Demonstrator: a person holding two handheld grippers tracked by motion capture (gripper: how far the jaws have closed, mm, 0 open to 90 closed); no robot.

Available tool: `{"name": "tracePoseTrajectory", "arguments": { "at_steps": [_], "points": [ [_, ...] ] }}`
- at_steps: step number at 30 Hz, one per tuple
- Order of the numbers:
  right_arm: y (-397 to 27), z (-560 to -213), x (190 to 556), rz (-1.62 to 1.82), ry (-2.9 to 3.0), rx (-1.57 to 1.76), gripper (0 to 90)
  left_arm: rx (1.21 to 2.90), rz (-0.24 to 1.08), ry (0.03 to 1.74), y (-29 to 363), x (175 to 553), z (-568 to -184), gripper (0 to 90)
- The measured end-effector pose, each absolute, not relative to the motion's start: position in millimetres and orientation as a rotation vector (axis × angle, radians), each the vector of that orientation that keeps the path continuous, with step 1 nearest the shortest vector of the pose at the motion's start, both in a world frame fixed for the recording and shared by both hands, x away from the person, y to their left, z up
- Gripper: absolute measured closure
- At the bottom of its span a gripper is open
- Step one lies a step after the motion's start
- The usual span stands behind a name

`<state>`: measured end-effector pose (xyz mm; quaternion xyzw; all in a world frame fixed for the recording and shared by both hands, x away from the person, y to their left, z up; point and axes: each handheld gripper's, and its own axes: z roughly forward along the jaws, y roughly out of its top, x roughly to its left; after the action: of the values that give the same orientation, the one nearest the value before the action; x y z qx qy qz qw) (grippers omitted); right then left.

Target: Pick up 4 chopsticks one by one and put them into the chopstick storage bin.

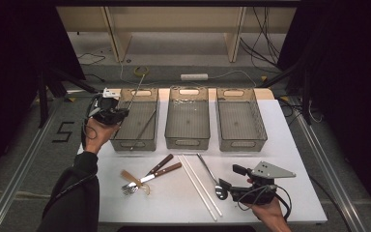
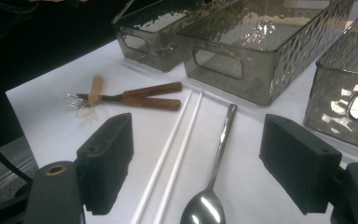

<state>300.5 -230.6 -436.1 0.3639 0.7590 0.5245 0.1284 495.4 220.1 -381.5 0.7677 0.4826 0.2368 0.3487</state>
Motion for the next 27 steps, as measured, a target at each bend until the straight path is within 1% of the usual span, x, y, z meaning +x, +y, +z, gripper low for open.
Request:
{"name": "tracePoseTrajectory", "arguments": {
  "at_steps": [9, 27],
  "points": [
    [-231, -436, 300, 1.527, 2.208, 1.056, 26.6, 1.986, 0.616, 1.286, 221, 507, -389, 85.0],
    [-230, -436, 300, 1.527, 2.213, 1.053, 26.7, 1.983, 0.569, 1.335, 222, 510, -415, 84.6]
  ]
}}
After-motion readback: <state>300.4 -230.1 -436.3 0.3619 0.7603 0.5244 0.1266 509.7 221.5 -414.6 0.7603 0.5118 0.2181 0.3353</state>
